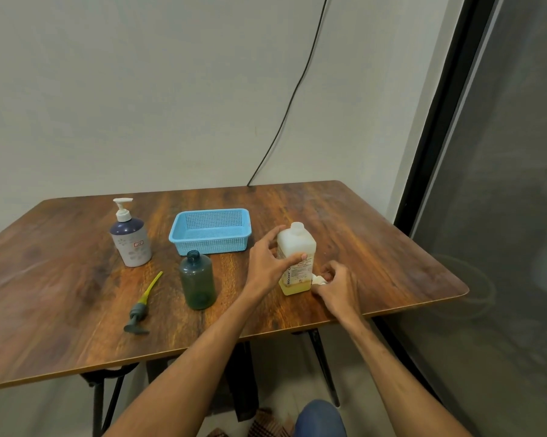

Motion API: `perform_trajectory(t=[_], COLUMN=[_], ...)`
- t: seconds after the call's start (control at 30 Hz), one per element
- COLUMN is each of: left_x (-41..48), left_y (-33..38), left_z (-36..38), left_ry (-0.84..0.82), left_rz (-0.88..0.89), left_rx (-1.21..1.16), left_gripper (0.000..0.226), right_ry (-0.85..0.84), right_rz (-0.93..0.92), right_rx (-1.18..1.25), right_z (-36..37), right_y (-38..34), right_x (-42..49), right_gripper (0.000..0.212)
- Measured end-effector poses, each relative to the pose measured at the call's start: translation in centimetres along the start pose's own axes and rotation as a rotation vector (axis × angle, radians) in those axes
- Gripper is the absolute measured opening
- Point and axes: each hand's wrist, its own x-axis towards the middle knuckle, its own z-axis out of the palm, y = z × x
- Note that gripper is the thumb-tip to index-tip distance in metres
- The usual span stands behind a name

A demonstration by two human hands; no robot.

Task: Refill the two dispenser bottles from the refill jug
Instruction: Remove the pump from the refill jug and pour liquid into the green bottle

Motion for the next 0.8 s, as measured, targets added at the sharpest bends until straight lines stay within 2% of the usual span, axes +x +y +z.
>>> perform_trajectory(t=[0.23,0.43,0.6,0.8], left_x=[-0.1,-0.2,-1.6,-4.3], left_y=[0.4,1.1,1.5,2.2], left_z=[-0.3,-0.9,-2.3,-5.2], left_ry=[-0.025,-0.064,-0.018,0.068], left_rz=[0.002,-0.03,-0.018,0.019], left_rx=[-0.001,0.0,0.022,0.029], left_gripper=[0.082,0.088,0.098,0.08], right_ry=[-0.109,-0.318,-0.377,-0.304], right_rz=[-0.082,-0.13,-0.11,-0.101], right_rx=[0.203,0.412,0.506,0.487], right_z=[-1.7,-2.1,-0.9,-0.4], right_y=[-1.9,-4.9,-5.1,-6.1], right_x=[1.6,2.4,2.4,2.1], right_gripper=[0.062,0.095,0.099,0.096])
